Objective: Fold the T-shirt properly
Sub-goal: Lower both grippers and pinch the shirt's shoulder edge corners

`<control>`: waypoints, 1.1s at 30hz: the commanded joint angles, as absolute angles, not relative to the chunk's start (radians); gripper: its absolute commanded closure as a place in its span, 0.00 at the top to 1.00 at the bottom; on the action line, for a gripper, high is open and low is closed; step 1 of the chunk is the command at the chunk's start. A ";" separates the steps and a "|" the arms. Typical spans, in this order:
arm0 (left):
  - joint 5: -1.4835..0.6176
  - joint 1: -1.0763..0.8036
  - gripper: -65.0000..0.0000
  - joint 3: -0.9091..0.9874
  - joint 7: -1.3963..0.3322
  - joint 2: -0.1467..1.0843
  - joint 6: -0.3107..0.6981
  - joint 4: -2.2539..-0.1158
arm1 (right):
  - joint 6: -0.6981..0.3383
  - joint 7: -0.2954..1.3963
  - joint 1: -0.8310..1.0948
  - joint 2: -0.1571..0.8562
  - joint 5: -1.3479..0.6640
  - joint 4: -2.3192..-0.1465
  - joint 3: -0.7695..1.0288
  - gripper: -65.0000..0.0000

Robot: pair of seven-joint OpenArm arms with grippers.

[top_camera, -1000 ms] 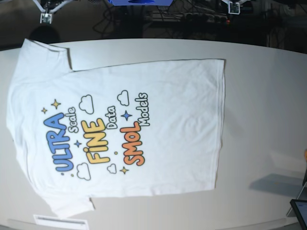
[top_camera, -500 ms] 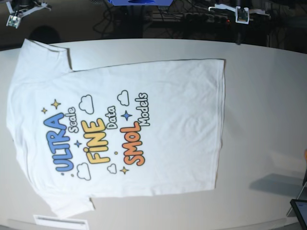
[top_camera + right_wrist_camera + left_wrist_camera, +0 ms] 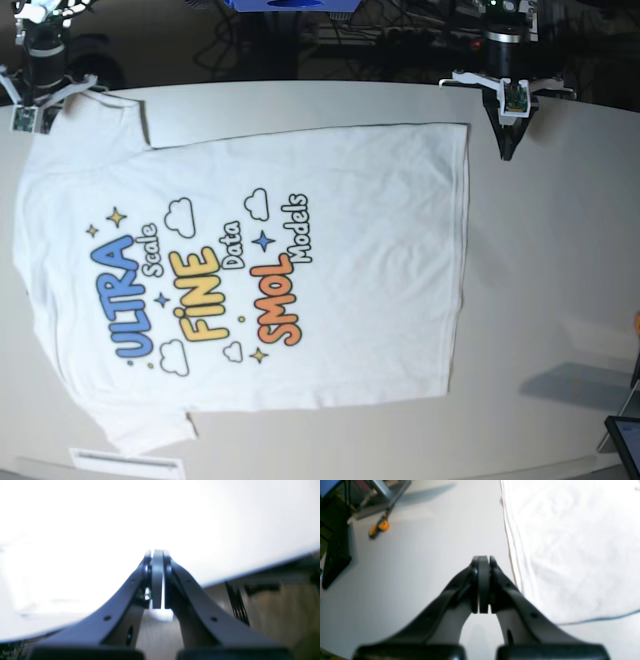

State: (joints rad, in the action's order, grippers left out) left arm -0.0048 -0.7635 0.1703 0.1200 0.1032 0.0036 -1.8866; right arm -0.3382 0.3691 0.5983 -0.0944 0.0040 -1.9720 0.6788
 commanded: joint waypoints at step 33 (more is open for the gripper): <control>-0.008 -0.719 0.00 0.185 0.139 0.105 -0.004 -1.814 | -0.698 1.234 0.200 0.031 -0.275 -1.980 1.069 0.72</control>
